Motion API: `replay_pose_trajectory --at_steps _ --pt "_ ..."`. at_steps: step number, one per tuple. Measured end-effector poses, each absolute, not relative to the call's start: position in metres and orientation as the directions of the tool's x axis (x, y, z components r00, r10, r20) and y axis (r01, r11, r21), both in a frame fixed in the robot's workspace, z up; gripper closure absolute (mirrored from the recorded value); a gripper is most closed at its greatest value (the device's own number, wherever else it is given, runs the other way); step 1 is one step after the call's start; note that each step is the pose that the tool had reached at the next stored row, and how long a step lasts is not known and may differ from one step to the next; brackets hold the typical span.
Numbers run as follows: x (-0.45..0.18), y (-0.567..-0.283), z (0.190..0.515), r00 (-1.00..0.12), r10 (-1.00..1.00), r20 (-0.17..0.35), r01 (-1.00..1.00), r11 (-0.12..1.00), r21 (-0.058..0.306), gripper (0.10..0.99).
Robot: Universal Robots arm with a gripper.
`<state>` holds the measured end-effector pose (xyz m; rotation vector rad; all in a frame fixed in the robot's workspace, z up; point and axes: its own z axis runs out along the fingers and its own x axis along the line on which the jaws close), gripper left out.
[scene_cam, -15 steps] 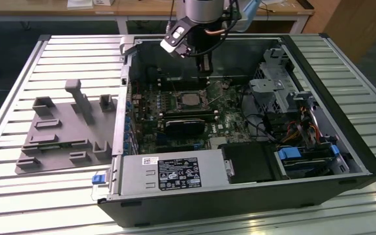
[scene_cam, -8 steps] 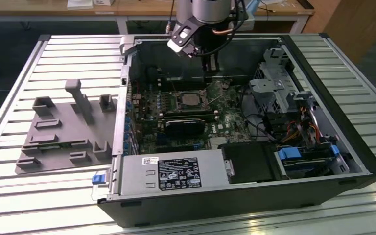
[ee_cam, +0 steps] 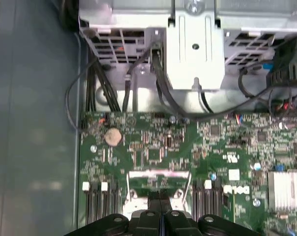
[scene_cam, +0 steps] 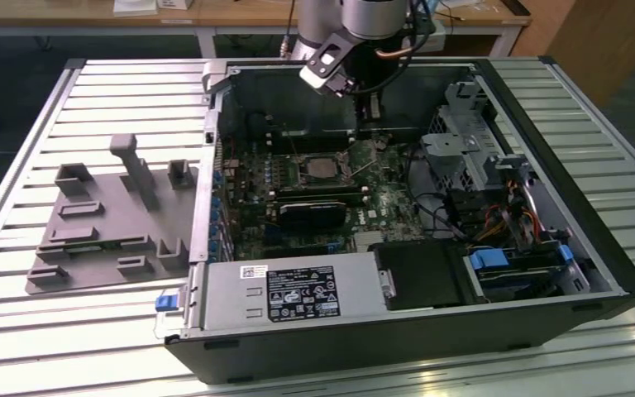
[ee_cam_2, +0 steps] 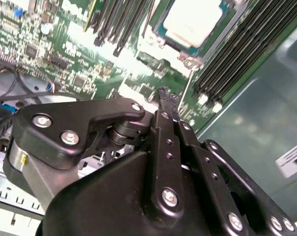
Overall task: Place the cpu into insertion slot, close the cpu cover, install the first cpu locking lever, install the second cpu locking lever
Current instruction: 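Close the cpu cover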
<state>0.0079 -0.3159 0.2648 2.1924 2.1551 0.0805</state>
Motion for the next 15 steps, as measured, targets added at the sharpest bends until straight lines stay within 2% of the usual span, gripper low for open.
replay_pose_trajectory --at_steps 15 --pt "0.042 -0.316 0.261 0.017 1.000 -0.010 0.996 -0.017 0.084 0.984"
